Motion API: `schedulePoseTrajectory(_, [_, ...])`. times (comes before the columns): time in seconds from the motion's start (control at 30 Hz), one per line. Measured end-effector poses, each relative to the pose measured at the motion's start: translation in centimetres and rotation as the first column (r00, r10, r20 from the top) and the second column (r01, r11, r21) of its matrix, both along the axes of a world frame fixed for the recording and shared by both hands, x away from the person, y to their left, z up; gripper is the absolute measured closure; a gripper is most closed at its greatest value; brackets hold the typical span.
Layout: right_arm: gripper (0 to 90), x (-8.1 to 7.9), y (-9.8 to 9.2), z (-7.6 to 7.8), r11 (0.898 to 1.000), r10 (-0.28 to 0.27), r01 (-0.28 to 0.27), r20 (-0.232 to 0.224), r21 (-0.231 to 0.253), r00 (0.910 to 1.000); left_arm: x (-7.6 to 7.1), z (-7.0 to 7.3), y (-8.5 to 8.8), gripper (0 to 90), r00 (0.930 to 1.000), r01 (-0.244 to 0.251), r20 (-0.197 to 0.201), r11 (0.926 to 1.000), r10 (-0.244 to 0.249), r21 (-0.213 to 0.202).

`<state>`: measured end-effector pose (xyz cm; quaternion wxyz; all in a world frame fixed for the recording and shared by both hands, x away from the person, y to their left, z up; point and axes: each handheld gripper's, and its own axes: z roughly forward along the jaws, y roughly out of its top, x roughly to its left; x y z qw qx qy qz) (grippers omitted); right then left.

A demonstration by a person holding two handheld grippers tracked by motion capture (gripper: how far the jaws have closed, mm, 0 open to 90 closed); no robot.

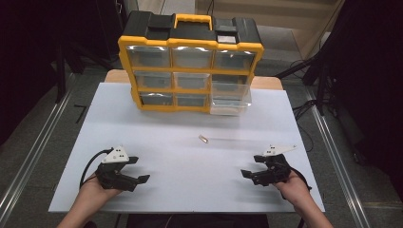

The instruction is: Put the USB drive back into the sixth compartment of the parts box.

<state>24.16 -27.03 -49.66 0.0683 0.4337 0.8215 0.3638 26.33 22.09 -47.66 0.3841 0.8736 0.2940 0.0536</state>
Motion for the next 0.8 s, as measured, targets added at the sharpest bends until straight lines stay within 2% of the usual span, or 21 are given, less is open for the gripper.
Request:
schedulePoseTrajectory(0.1, [15.6,0.05,-0.1,0.2,1.0,-0.006,0.006,0.006,0.021,1.0,0.02,0.16,0.03,19.2,1.0,-0.007,0.001,1.0,0.007,-0.006])
schedulePoseTrajectory(0.13, [15.8,0.06,-0.09,0.21,1.0,-0.006,0.006,0.004,0.024,1.0,0.05,0.14,0.03,19.2,0.9999,-0.014,-0.006,0.9997,0.014,-0.019])
schedulePoseTrajectory(0.27, [16.5,0.23,0.0,0.27,0.999,0.011,-0.01,-0.03,0.047,0.9995,0.12,0.29,0.07,19.2,0.9992,-0.033,-0.024,0.9993,0.032,-0.02])
schedulePoseTrajectory(0.47, [16.5,0.16,0.12,0.48,0.999,0.033,-0.033,-0.002,0.037,0.9995,0.25,0.34,-0.11,19.2,0.9985,-0.033,-0.044,0.9993,0.033,-0.014])
schedulePoseTrajectory(0.6, [16.5,0.11,0.14,0.59,0.999,0.034,-0.034,0.004,0.038,0.9994,0.44,0.4,0.08,19.2,0.9975,-0.051,-0.051,0.9986,0.05,-0.017])
schedulePoseTrajectory(0.8, [16.5,0.1,0.18,0.61,0.999,0.037,-0.037,0.005,0.036,0.9993,0.44,0.5,0.18,19.2,0.9967,-0.063,-0.054,0.9972,0.061,-0.04])
